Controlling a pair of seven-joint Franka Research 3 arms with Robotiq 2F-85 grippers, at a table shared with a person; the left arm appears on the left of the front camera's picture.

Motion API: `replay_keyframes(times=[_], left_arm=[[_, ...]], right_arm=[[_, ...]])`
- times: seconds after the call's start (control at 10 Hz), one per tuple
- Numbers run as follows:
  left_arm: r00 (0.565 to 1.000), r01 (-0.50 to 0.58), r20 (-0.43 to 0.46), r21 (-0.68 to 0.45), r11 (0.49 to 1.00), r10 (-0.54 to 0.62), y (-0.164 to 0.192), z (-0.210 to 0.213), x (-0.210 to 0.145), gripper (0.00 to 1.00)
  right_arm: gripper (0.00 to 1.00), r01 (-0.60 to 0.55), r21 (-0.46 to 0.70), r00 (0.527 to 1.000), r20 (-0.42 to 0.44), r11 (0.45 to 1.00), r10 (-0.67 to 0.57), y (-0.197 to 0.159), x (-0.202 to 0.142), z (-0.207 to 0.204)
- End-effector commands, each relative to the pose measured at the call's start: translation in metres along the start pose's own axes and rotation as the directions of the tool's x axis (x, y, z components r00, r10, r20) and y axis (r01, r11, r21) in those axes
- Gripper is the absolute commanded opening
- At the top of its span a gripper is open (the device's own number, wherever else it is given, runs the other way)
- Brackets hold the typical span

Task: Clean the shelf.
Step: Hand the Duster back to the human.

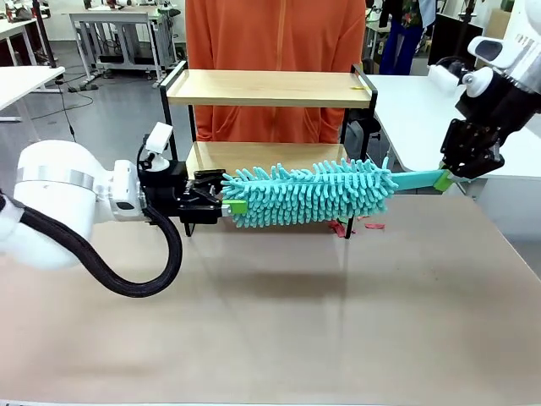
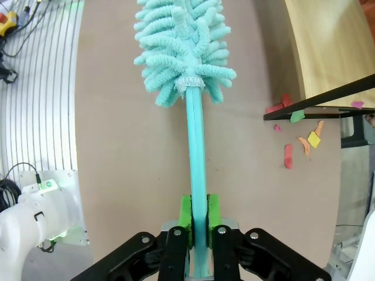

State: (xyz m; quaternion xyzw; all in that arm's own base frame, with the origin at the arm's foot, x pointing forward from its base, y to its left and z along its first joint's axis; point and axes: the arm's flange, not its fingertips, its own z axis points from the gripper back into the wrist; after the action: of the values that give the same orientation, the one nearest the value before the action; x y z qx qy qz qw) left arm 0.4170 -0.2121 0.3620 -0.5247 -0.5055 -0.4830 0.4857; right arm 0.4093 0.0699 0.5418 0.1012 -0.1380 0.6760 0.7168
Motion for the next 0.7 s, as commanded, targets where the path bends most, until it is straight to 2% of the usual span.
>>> replay_keyframes(times=[0.0, 0.4, 0.6], left_arm=[[0.998, 0.025, 0.052, -0.049, 0.998, -0.023, 0.003, -0.02, -0.003, 1.0], [0.997, 0.008, 0.078, -0.1, 0.995, 0.0, 0.006, -0.046, -0.01, 1.0], [0.999, 0.01, 0.049, -0.106, 0.994, -0.005, 0.005, -0.05, -0.013, 0.98]], right_arm=[[0.13, 0.016, 0.0, 1.0, 0.005, 1.0, -0.016, 0.002, 0.001, 0.003], [0.13, 0.016, 0.0, 1.0, 0.005, 1.0, -0.016, 0.002, 0.001, 0.003], [0.13, 0.016, 0.0, 1.0, 0.005, 1.0, -0.016, 0.002, 0.001, 0.003]])
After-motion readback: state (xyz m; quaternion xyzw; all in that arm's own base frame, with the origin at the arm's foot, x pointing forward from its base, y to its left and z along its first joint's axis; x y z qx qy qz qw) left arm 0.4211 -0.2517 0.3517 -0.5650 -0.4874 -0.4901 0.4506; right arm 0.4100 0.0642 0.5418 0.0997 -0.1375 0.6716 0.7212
